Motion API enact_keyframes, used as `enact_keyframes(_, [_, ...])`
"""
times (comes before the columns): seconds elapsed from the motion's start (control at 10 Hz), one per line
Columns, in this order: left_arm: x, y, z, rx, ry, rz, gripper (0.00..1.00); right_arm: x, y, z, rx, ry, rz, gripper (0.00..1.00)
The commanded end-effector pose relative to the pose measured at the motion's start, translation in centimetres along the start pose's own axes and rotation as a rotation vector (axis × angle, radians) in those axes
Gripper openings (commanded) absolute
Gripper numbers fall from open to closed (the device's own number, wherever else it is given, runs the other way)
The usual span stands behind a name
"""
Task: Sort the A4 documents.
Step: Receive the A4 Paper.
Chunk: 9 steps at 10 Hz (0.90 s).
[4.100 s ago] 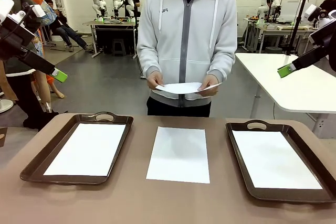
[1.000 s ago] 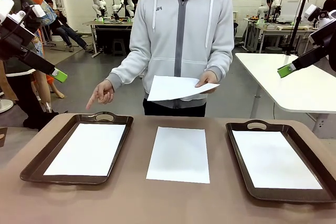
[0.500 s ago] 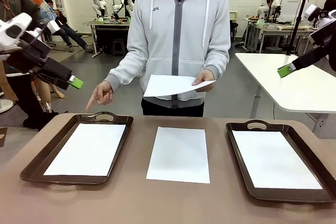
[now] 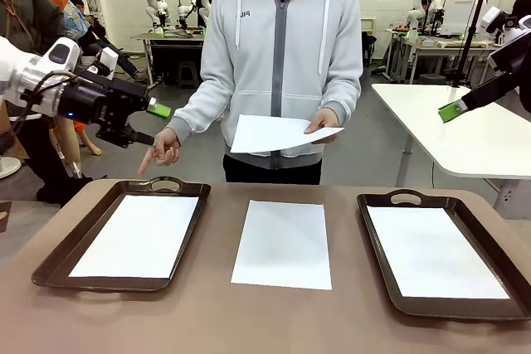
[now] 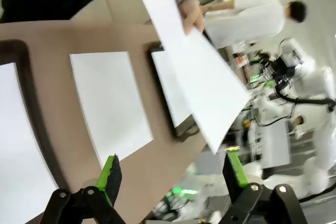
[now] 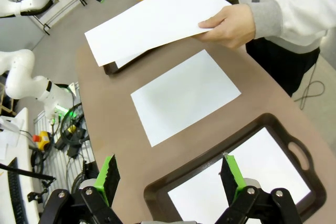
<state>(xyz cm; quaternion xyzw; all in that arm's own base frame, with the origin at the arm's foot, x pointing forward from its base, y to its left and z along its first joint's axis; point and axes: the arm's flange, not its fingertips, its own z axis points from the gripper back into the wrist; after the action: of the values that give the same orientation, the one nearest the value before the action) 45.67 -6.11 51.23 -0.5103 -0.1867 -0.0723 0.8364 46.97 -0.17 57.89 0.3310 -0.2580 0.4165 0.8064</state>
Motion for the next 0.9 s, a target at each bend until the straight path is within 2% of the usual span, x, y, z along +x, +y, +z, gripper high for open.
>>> enact_keyframes(0.0, [1.9,1.6,-2.9,-0.072,-0.035,0.088,1.0,0.0,0.0,-0.1,0.0,0.01,0.005,1.0])
enact_keyframes(0.2, [3.1,2.9,-6.3,-0.086,-0.004,0.169,1.0,0.0,0.0,-0.1,0.0,0.01,0.005,1.0])
enact_keyframes(0.5, [4.8,4.0,-9.6,-0.135,-0.05,0.258,1.0,0.0,0.0,-0.1,0.0,0.01,0.005,1.0])
enact_keyframes(0.8, [5.5,3.9,-13.2,-0.194,0.008,0.302,1.0,0.0,0.0,-0.1,0.0,0.01,0.005,1.0])
